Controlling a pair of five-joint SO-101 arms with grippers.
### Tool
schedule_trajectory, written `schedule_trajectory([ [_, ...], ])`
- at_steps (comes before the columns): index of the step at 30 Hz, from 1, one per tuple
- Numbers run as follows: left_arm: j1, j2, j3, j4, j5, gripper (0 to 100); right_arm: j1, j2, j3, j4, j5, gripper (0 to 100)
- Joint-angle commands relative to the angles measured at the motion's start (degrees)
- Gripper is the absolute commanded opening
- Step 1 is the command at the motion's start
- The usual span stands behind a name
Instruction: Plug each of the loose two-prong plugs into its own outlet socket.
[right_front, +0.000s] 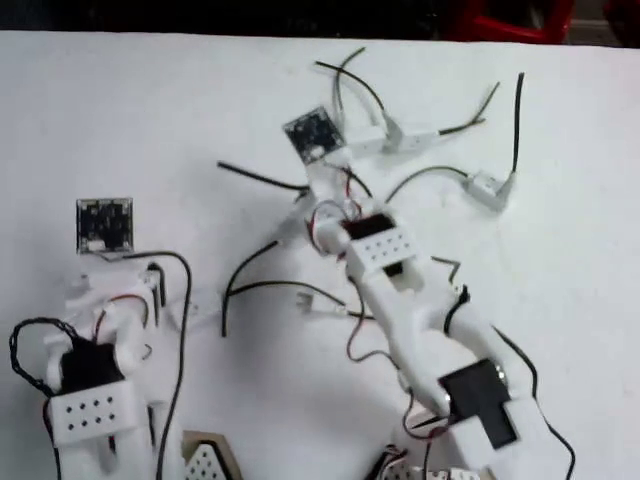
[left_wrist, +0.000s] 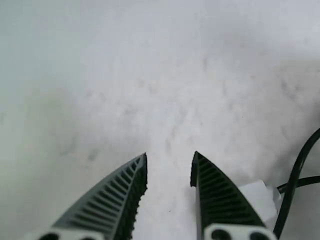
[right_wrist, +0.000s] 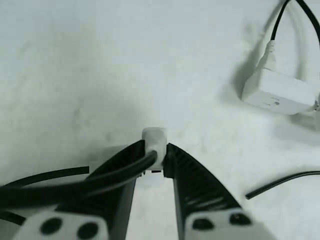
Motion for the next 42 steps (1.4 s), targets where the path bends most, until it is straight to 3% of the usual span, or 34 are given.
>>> schedule_trajectory([
  [1, -0.75, -4.35, 0.88, -1.32, 0.26, 15, 1.63, 1.71, -8.44, 5.76, 0.53, 1.7],
  [9, -0.75, -10.33, 4.04, -1.14, 0.26, 15, 1.89, 6.81, -15.47, 14.90, 0.53, 1.7],
  [42, -0.75, -13.93, 5.45, -0.88, 0.26, 15, -0.75, 10.68, -11.52, 14.73, 3.52, 1.7],
])
